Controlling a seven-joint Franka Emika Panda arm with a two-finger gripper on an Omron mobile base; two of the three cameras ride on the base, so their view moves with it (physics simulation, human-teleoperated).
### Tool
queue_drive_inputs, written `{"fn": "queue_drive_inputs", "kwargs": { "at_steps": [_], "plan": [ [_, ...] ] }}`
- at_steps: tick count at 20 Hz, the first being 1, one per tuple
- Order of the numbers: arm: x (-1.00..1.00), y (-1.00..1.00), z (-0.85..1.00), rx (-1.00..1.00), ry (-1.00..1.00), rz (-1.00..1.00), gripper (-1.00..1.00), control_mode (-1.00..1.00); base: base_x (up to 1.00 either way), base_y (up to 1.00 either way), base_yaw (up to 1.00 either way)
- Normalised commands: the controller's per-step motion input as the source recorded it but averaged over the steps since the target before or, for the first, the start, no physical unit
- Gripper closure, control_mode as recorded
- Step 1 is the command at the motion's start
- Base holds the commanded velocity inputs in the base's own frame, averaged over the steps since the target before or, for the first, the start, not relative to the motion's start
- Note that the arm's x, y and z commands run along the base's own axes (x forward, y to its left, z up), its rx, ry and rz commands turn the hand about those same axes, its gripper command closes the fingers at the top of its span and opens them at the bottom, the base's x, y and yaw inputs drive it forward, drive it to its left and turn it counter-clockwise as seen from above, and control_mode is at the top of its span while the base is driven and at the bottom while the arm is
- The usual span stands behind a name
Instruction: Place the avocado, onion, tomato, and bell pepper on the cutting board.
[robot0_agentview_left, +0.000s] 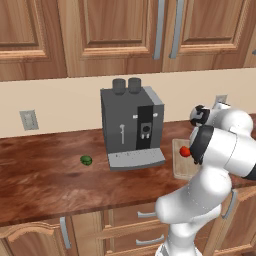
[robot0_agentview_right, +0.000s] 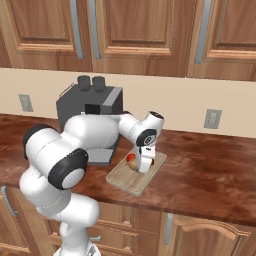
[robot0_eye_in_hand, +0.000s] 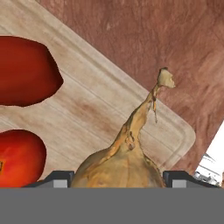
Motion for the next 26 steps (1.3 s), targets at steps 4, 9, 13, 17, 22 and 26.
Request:
{"fn": "queue_drive_inputs", "kwargs": {
  "at_steps": [4,9,13,17,22,26],
  "plan": [
    [0.05,-0.02,-0.15,0.0,-0.01,0.0,1.0,-1.0,0.0,0.0,0.0],
    [0.02,-0.03,-0.15,0.0,0.0,0.0,1.0,-1.0,0.0,0.0,0.0],
    [0.05,0.0,-0.15,0.0,0.0,0.0,1.0,-1.0,0.0,0.0,0.0],
    [0.05,0.0,-0.13,0.0,0.0,0.0,1.0,-1.0,0.0,0.0,0.0],
    [0.05,0.0,-0.1,0.0,-0.01,0.0,1.0,-1.0,0.0,0.0,0.0],
    [0.07,0.0,-0.1,0.0,0.0,0.0,1.0,-1.0,0.0,0.0,0.0]
  ]
}}
